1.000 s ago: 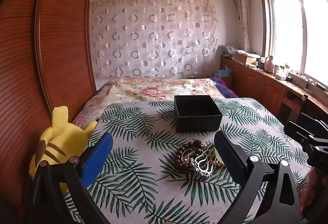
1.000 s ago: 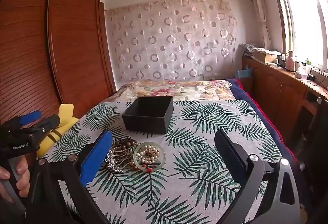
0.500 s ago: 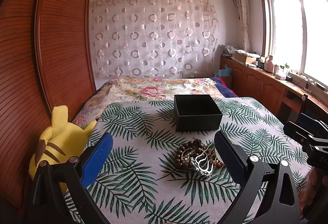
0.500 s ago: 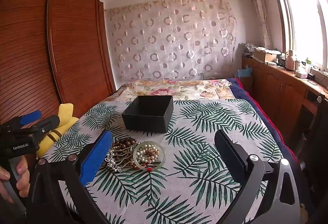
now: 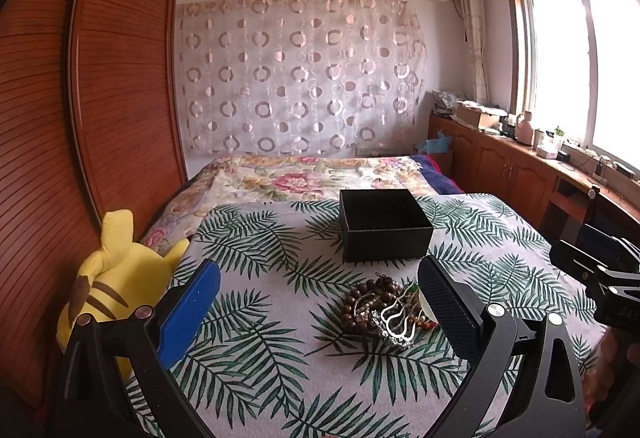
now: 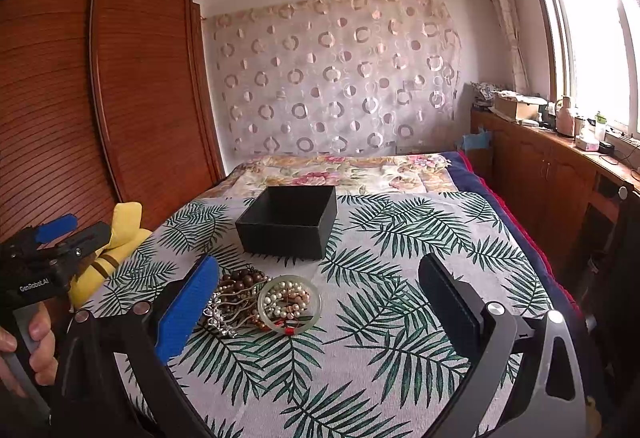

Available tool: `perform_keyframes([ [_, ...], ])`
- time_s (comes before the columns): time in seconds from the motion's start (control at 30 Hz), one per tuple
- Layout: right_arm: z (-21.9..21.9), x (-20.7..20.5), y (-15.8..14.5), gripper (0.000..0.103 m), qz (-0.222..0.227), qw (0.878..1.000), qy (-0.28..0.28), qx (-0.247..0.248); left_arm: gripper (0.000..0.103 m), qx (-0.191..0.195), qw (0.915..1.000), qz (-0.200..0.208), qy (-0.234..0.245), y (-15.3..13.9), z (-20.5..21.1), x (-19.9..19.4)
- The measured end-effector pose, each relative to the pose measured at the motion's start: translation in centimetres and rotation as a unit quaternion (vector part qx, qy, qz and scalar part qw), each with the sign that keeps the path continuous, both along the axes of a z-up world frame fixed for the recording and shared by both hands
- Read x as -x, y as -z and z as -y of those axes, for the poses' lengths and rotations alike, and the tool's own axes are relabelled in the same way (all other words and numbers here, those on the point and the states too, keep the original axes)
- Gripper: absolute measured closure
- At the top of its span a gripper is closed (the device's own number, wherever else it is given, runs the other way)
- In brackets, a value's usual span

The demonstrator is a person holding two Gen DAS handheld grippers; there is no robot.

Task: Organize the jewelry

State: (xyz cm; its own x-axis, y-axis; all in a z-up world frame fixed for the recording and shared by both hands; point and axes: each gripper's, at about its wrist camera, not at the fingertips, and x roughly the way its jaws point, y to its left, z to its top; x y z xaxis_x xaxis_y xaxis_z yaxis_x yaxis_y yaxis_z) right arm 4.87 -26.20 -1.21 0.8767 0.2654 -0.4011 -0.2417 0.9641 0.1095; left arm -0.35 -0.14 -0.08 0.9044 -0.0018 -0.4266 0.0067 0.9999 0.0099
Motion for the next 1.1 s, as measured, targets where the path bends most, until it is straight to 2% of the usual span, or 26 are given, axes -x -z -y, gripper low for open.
perform_keyframes([
  [0.63, -0.1, 0.2, -0.6, 0.002, 0.002, 1.000, 0.000, 0.000, 0.007, 0.001, 1.0000, 0.005, 0.000, -1.7, 0.2, -0.1],
  [1.1, -0.1, 0.2, -0.6, 0.002, 0.003, 1.000, 0.001, 0.000, 0.007, 0.002, 1.0000, 0.006, 0.000, -1.5, 0.2, 0.0],
])
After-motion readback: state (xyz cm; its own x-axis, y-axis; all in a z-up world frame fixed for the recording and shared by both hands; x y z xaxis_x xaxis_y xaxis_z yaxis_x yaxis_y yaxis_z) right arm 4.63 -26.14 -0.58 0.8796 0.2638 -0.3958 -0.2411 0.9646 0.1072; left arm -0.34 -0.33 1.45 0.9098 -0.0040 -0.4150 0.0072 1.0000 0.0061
